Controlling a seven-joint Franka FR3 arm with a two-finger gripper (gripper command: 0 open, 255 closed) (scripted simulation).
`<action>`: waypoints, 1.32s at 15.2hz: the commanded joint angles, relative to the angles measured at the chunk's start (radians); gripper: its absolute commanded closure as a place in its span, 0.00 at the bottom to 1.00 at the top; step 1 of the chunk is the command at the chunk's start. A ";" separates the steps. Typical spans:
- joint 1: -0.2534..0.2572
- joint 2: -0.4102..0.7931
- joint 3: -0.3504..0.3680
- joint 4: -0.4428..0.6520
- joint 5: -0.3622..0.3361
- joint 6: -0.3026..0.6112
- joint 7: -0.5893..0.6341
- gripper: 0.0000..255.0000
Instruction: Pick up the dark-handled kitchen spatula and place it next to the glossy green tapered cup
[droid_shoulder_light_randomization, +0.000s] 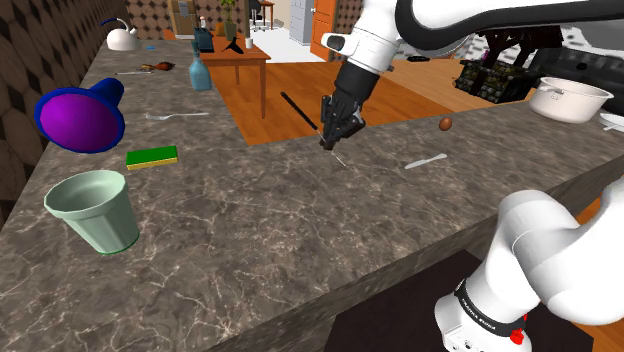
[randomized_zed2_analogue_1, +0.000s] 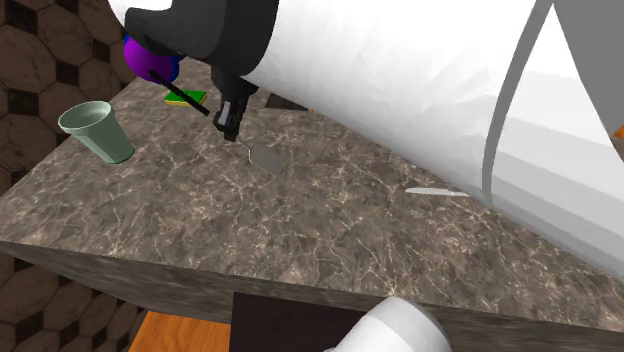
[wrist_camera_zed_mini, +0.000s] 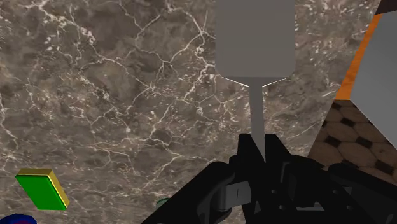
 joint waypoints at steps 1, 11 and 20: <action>0.022 0.069 0.008 0.051 0.020 0.020 0.012 1.00; 0.097 0.430 0.037 0.391 0.116 0.042 0.063 1.00; 0.109 0.787 0.063 0.836 0.184 -0.045 0.120 1.00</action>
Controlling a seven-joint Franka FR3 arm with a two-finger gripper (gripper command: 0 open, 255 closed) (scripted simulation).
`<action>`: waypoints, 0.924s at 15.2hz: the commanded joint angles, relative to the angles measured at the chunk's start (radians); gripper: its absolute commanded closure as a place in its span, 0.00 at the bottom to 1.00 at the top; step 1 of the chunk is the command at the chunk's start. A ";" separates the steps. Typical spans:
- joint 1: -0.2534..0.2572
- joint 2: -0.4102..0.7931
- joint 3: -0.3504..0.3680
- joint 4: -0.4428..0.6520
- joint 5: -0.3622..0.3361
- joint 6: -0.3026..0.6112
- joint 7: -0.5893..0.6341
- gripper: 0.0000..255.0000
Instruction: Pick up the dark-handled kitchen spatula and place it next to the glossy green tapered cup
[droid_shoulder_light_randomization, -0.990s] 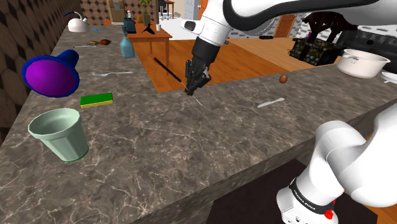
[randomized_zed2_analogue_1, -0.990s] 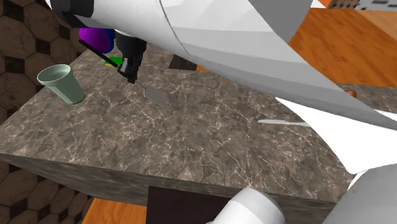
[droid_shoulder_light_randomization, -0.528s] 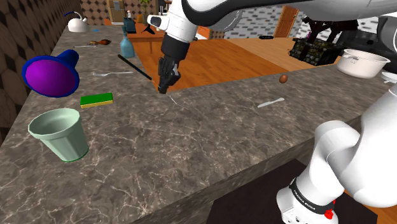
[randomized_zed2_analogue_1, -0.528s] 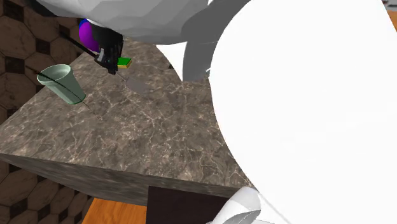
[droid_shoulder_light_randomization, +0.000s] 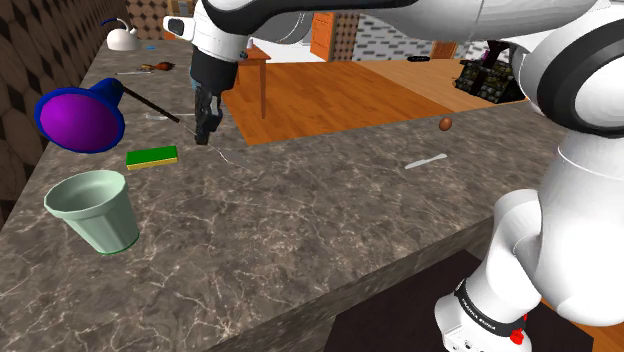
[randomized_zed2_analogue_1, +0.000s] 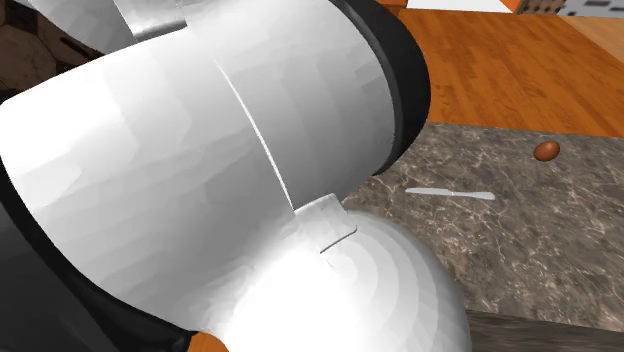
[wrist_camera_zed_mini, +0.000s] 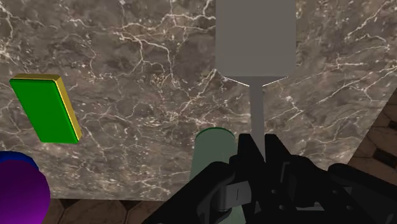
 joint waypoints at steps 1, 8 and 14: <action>-0.006 0.122 0.008 0.167 0.018 -0.045 0.021 1.00; -0.001 0.120 0.012 0.071 0.027 0.047 -0.002 1.00; 0.002 0.127 0.017 0.003 0.039 0.121 -0.023 1.00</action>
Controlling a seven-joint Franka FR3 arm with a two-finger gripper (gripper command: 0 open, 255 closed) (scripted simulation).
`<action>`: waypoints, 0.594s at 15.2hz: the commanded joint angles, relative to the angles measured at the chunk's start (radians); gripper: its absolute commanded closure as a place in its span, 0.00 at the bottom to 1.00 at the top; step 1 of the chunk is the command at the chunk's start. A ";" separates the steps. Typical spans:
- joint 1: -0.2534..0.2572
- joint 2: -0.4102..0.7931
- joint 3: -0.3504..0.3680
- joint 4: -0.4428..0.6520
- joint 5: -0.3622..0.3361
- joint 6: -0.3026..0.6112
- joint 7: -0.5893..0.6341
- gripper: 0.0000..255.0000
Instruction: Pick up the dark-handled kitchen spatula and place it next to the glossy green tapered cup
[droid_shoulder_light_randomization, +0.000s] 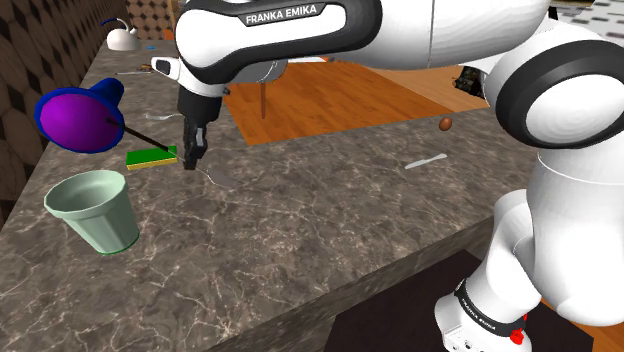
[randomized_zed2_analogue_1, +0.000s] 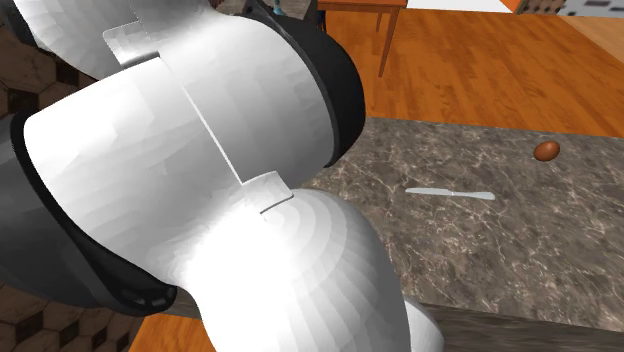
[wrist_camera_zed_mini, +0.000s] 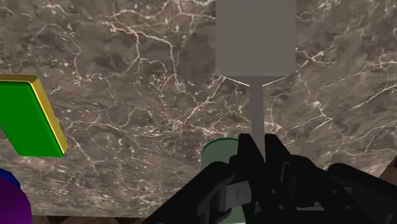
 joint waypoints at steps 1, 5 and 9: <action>-0.001 0.007 0.001 -0.019 0.006 0.025 -0.010 1.00; -0.001 0.017 0.005 -0.057 0.016 0.071 -0.024 1.00; -0.001 0.031 0.009 -0.090 0.028 0.116 -0.040 1.00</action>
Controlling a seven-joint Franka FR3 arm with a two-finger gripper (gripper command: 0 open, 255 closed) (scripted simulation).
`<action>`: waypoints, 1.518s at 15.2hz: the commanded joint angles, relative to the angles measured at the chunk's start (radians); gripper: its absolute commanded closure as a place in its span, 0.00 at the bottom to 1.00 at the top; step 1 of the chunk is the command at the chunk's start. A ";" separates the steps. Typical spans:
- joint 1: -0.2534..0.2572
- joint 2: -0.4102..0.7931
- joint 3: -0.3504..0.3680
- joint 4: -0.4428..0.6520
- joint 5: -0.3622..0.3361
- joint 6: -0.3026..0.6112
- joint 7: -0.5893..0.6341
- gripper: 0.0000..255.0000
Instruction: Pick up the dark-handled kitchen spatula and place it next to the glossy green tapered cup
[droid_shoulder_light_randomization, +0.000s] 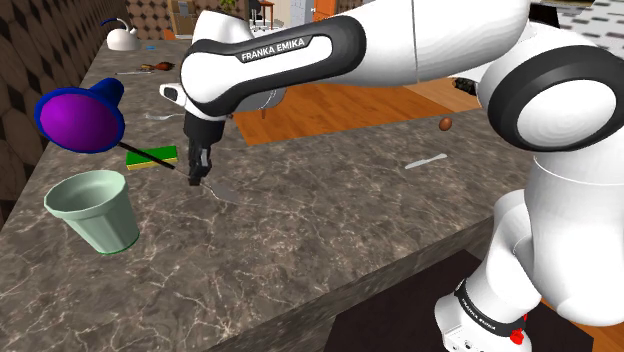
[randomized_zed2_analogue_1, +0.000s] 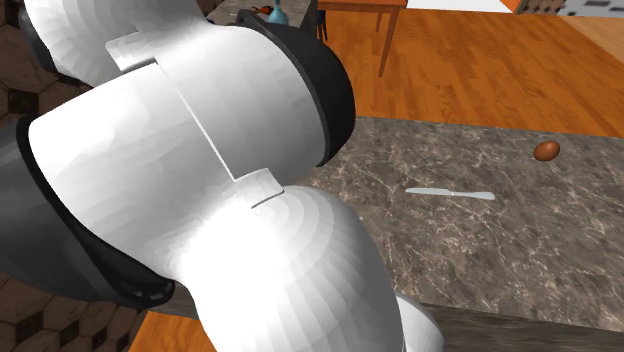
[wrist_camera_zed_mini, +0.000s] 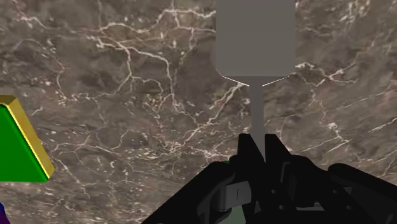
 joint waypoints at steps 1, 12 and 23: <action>0.000 0.009 0.003 -0.013 0.006 0.022 -0.007 1.00; -0.006 0.064 0.019 -0.080 0.046 0.138 -0.054 1.00; -0.012 0.103 0.032 -0.105 0.071 0.198 -0.082 1.00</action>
